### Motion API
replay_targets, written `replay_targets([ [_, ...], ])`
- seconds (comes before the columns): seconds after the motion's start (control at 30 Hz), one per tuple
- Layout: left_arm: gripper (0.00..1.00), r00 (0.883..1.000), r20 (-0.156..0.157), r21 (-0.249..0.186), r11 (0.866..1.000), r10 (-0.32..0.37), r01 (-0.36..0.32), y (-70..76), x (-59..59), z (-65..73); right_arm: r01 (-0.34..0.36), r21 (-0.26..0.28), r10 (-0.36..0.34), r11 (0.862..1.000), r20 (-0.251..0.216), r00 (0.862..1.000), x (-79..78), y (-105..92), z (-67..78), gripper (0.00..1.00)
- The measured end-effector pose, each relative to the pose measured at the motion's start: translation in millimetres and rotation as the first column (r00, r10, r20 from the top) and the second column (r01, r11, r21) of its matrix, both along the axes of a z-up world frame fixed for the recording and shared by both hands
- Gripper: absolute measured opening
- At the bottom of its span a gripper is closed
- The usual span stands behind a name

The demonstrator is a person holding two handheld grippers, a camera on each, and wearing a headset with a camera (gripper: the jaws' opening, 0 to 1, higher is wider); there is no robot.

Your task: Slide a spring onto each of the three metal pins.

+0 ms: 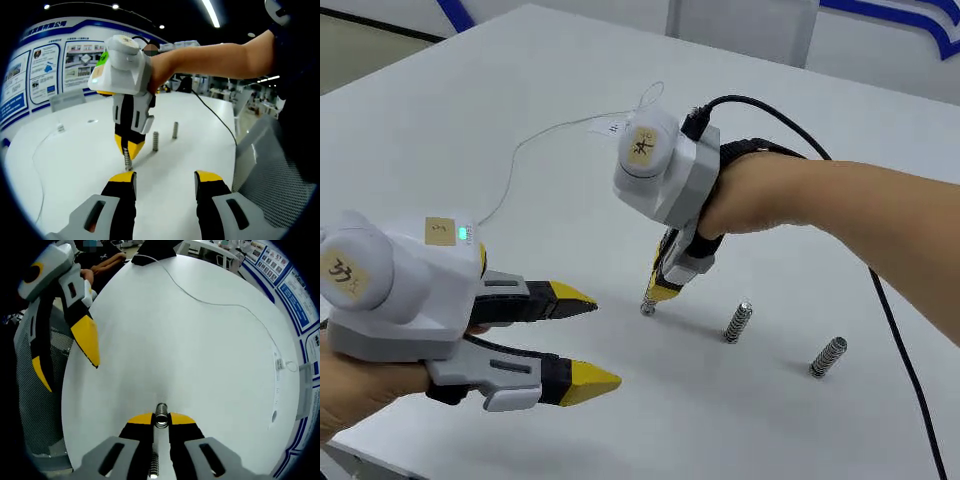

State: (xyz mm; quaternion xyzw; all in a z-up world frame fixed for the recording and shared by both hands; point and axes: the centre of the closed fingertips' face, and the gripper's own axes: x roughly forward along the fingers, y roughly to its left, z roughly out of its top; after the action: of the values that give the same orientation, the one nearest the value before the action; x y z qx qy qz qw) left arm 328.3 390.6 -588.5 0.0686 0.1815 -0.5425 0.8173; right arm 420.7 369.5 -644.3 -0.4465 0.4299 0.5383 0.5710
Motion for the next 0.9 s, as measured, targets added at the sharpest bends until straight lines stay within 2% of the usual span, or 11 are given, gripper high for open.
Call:
replay_targets([
  [0.3,0.48,1.0,-0.004,0.0,1.0,0.0,0.0,-0.4,0.7,-0.1,0.007,-0.008,-0.007,1.0,-0.01,1.0,-0.3,-0.6,-12.3,0.12],
  [0.6,0.48,1.0,-0.006,-0.001,1.0,0.004,-0.004,0.0,1.7,0.0,0.007,0.0,-0.007,1.0,-0.002,1.0,0.5,0.7,-16.1,0.14],
  [0.9,0.48,1.0,-0.006,-0.007,1.0,0.015,-0.015,2.2,3.5,0.9,0.025,0.023,-0.025,0.999,0.013,1.0,3.0,-6.4,-9.0,0.18],
])
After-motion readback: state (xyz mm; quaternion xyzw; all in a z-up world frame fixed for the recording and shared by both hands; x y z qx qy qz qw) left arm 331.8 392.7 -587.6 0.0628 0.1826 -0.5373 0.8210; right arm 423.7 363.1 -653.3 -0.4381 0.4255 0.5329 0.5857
